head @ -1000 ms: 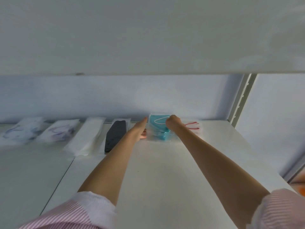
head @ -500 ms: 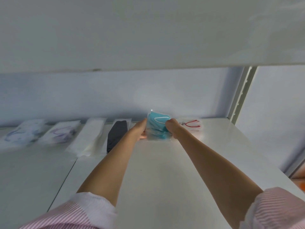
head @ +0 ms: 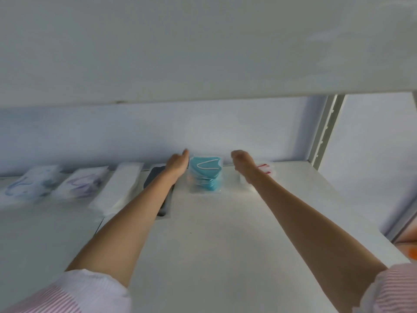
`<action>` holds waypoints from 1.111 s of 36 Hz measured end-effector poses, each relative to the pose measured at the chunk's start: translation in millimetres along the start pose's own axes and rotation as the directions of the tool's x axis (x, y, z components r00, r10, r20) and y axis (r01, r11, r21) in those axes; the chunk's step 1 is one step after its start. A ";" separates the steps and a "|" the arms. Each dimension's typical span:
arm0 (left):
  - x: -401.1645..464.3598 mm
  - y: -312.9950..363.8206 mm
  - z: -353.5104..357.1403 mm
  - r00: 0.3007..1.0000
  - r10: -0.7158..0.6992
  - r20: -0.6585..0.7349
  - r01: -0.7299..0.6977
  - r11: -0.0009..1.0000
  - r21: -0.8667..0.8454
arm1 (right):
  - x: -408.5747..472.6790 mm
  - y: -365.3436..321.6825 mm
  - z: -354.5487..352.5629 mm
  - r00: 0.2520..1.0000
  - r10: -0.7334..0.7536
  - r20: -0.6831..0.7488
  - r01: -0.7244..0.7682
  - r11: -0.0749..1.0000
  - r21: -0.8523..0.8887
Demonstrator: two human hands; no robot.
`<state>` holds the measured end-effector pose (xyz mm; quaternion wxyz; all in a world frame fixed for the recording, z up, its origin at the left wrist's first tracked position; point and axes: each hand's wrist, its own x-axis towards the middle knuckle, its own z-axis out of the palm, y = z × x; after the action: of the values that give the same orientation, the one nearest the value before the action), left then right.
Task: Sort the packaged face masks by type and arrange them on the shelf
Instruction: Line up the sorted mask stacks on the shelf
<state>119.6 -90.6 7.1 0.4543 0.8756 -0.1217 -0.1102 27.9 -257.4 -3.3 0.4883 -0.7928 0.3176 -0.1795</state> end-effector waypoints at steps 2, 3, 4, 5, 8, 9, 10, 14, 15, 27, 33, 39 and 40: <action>-7.0 20.0 0.4 0.989 0.136 -0.060 -0.130 0.988 0.089 | 5.2 4.0 -28.0 0.994 -0.046 -0.096 0.036 0.994 -0.105; -10.9 30.4 3.3 0.981 0.182 -0.067 -0.174 0.979 0.109 | 7.7 8.5 -41.0 0.987 -0.050 -0.155 0.027 0.988 -0.150; -15.1 40.3 9.3 0.974 0.214 -0.068 -0.206 0.972 0.112 | 11.1 16.0 -53.5 0.975 -0.055 -0.215 0.015 0.983 -0.185; -18.2 49.0 16.7 0.971 0.233 -0.058 -0.227 0.969 0.099 | 13.5 24.5 -64.3 0.964 -0.054 -0.260 0.000 0.980 -0.200; -27.1 68.3 50.2 0.977 0.209 0.031 -0.209 0.978 0.008 | 14.3 49.9 -82.9 0.958 0.028 -0.284 -0.085 0.978 -0.191; -31.3 72.1 63.0 0.979 0.189 0.080 -0.189 0.982 -0.011 | 14.6 58.1 -85.8 0.961 0.061 -0.271 -0.113 0.977 -0.183; -35.6 73.8 75.3 0.976 0.174 0.130 -0.173 0.985 -0.019 | 14.0 64.6 -87.1 0.964 0.090 -0.250 -0.136 0.976 -0.171; -42.0 66.9 115.2 0.968 0.070 0.242 -0.062 0.997 -0.038 | 13.1 84.7 -82.2 0.968 0.178 -0.177 -0.196 0.976 -0.092; -42.6 64.1 121.3 0.966 0.043 0.254 -0.033 0.998 -0.045 | 14.6 89.1 -80.2 0.968 0.186 -0.166 -0.201 0.977 -0.077; -44.3 51.9 138.4 0.945 -0.027 0.326 0.066 0.992 -0.107 | 28.7 97.9 -69.6 0.972 0.212 -0.101 -0.214 0.977 -0.009; -48.6 57.4 126.1 0.943 -0.030 0.333 0.053 0.997 -0.058 | 28.4 92.8 -65.2 0.976 0.209 -0.057 -0.208 0.978 0.026; -57.0 69.3 108.3 0.912 -0.012 0.410 0.013 1.000 0.001 | 22.1 88.7 -76.3 0.979 0.191 -0.069 -0.189 0.981 0.037; -58.1 71.8 103.7 0.908 0.009 0.419 -0.012 1.000 0.004 | 19.1 85.0 -78.0 0.981 0.179 -0.081 -0.178 0.984 0.024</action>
<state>25.0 -192.1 12.6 0.4152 0.8325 -0.2211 -0.2925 -32.4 -349.2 -43.5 0.4953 -0.7490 0.4058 -0.1701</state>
